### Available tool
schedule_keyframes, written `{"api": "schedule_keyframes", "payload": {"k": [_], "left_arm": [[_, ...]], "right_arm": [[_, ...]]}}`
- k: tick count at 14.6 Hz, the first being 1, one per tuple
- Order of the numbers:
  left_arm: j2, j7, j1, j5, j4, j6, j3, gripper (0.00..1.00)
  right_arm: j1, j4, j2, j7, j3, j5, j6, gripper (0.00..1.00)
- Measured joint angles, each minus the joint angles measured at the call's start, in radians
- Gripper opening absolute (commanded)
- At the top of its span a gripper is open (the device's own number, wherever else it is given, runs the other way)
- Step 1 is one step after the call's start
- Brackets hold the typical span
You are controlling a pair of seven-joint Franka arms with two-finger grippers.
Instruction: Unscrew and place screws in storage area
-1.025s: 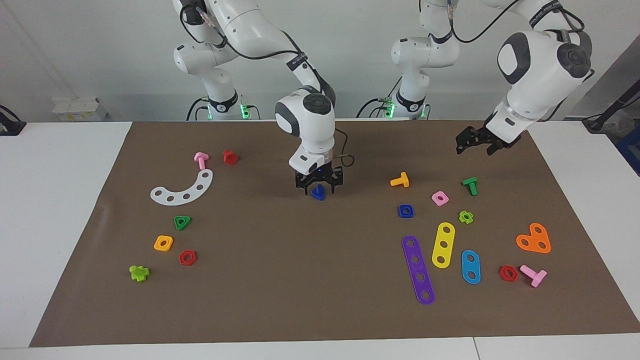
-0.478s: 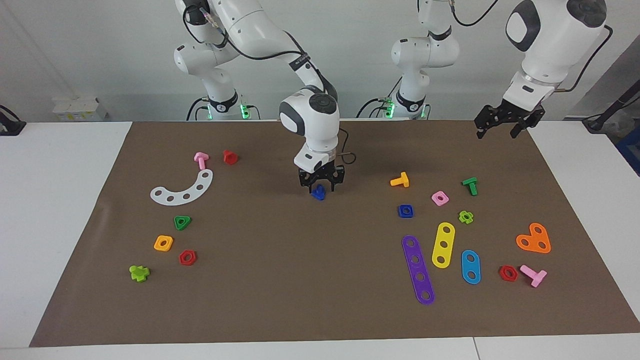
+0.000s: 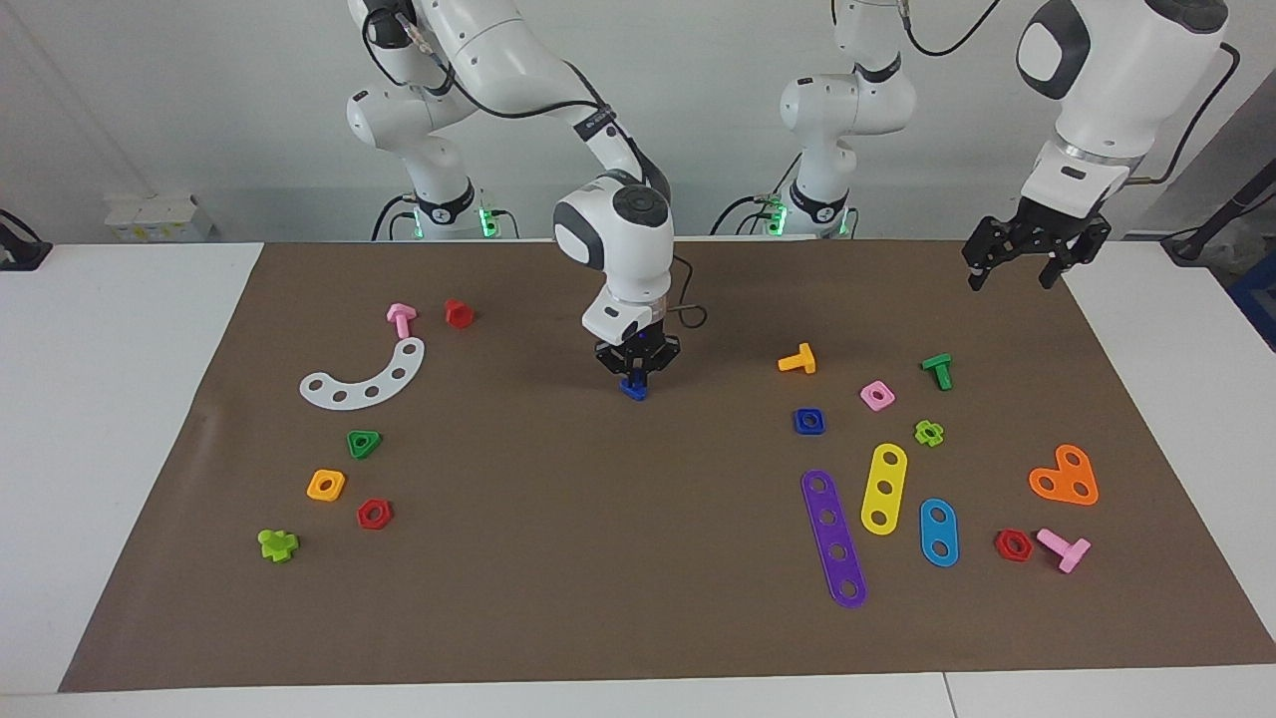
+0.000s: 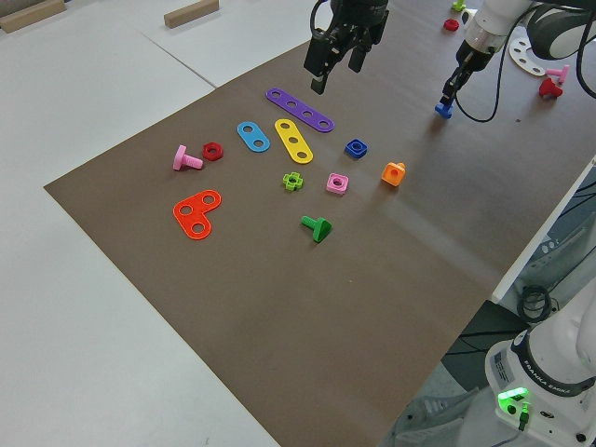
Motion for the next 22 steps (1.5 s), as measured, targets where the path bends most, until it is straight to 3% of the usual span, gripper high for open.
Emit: {"api": "schedule_keyframes", "payload": {"k": [3, 7, 15, 21, 22], "left_arm": [[0.0, 0.0, 0.0, 0.0, 0.0, 0.001, 0.0, 1.0], [0.0, 0.0, 0.0, 0.0, 0.0, 0.001, 0.0, 1.0], [0.0, 0.0, 0.0, 0.0, 0.0, 0.001, 0.0, 1.0], [0.0, -0.002, 0.008, -0.03, 0.005, 0.002, 0.001, 1.0], [0.0, -0.002, 0.016, -0.039, 0.005, 0.002, 0.002, 1.0]], "right_arm": [[-0.068, -0.049, -0.068, -0.032, -0.005, -0.007, -0.006, 0.0], [-0.228, -0.09, -0.129, -0.222, -0.007, -0.007, -0.006, 0.0], [-0.433, -0.108, -0.131, -0.451, -0.008, -0.007, -0.002, 0.0], [-0.503, -0.124, -0.096, -0.498, -0.008, -0.003, 0.058, 0.0], [-0.508, -0.128, -0.09, -0.498, -0.008, -0.003, 0.066, 0.15]]}}
